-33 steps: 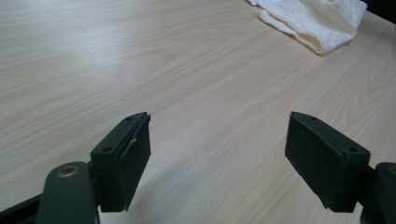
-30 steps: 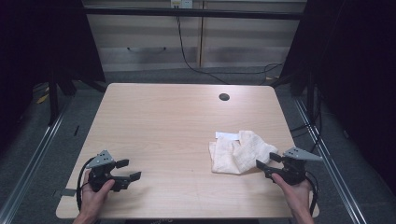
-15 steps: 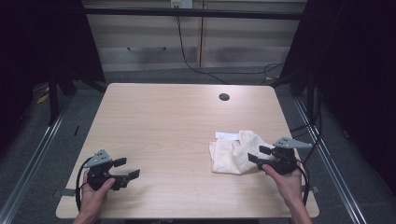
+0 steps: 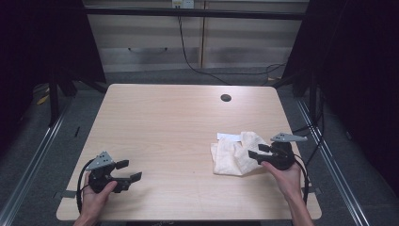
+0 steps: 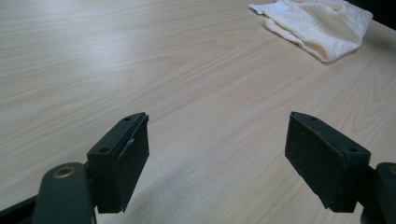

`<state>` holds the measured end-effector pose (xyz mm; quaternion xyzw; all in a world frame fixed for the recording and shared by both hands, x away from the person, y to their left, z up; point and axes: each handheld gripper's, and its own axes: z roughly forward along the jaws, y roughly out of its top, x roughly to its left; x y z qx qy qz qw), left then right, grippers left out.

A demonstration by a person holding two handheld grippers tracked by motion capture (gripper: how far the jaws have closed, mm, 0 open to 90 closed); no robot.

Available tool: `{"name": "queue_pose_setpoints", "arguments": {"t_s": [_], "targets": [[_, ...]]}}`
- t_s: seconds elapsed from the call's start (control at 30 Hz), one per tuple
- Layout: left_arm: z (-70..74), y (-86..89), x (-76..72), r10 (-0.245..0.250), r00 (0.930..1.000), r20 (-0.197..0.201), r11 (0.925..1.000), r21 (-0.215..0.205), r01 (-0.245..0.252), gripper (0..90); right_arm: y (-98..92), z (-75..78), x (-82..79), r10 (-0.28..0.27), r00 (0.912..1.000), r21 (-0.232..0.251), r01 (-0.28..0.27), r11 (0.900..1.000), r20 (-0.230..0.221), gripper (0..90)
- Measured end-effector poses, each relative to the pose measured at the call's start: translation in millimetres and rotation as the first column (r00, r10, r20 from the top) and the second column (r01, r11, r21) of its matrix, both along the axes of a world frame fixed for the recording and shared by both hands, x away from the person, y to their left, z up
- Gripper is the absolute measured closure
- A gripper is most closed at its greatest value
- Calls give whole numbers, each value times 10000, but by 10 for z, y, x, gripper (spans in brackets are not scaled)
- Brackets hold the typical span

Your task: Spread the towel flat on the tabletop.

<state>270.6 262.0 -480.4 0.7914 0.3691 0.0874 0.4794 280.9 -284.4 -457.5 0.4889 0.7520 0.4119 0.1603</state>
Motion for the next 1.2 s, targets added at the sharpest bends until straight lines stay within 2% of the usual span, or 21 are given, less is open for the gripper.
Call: {"name": "queue_pose_setpoints", "arguments": {"t_s": [0.03, 0.13, 0.2, 0.23, 0.3, 0.33, 0.47, 0.5, 0.57, 0.63, 0.67, 0.77, 0.8, 0.9, 1.0, 1.07, 1.2], "targets": [[1, 3, 2, 6, 10000, 3, 10000, 14, -6, 216, -14, -7, -6, 172, 9998, 203, -173, 9996, 54, 452], [0, 7, 2, -41, 10000, -63, 10000, 33, 41, 224, -11, -23, 6, 56, 10000, -137, -55, 9999, 79, 468], [-1, 6, -2, -52, 10000, -29, 10000, 53, 52, 234, -15, -50, 34, 31, 9994, -316, -42, 9995, -346, 459], [0, 5, -5, -21, 10000, 21, 10000, 98, 21, 234, -15, -50, 34, 31, 9994, -316, -42, 9995, -346, 459], [0, 10, 0, -11, 10000, -9, 10000, 33, 11, 233, -31, -105, 67, -95, 9965, -394, 62, 9992, -831, 373], [1, 14, 3, -7, 10000, -13, 10000, 50, 7, 233, -37, -128, 78, -211, 9960, -449, 173, 9988, -865, 332], [1, 26, 12, 147, 9998, -124, 9998, -112, -149, 230, -10, -185, 125, -288, 9947, -721, 217, 9972, -984, 329], [4, 32, 11, 224, 9997, -121, 9997, -84, -225, 230, 10, -208, 131, -298, 9930, -861, 199, 9961, -1147, 338], [2, 35, 6, 339, 9993, -150, 9994, 29, -339, 239, 52, -260, 134, -239, 9930, -1288, 89, 9916, -1156, 366], [-3, 37, 4, 349, 9993, -139, 9993, 95, -348, 261, 89, -285, 125, -119, 9923, -1258, -37, 9920, -1233, 426], [-3, 39, 5, 325, 9994, -152, 9995, 64, -324, 261, 115, -321, 126, -15, 9909, -1394, -174, 9901, -1343, 466], [3, 43, 6, 327, 9994, -122, 9995, 43, -326, 261, 123, -362, 131, -7, 9881, -1467, -221, 9889, -1540, 480], [6, 47, 8, 330, 9994, -124, 9995, 32, -330, 261, 123, -373, 130, -26, 9887, -1394, -185, 9901, -1499, 509], [9, 57, 25, 248, 9994, -247, 9995, -201, -253, 255, 128, -373, 110, 320, 9858, -998, -489, 9938, -1651, 693], [19, 53, 29, 351, 9991, -232, 9985, -402, -360, 250, 150, -370, 95, 349, 9850, -1001, -523, 9936, -1691, 720], [30, 42, 30, 294, 9994, -155, 9988, -383, -299, 245, 183, -377, 86, 471, 9840, -800, -616, 9949, -1720, 734], [40, 30, 14, 174, 9998, 53, 9990, -413, -171, 306, 219, -381, 75, 526, 9839, -715, -656, 9953, -1706, 736]]}}
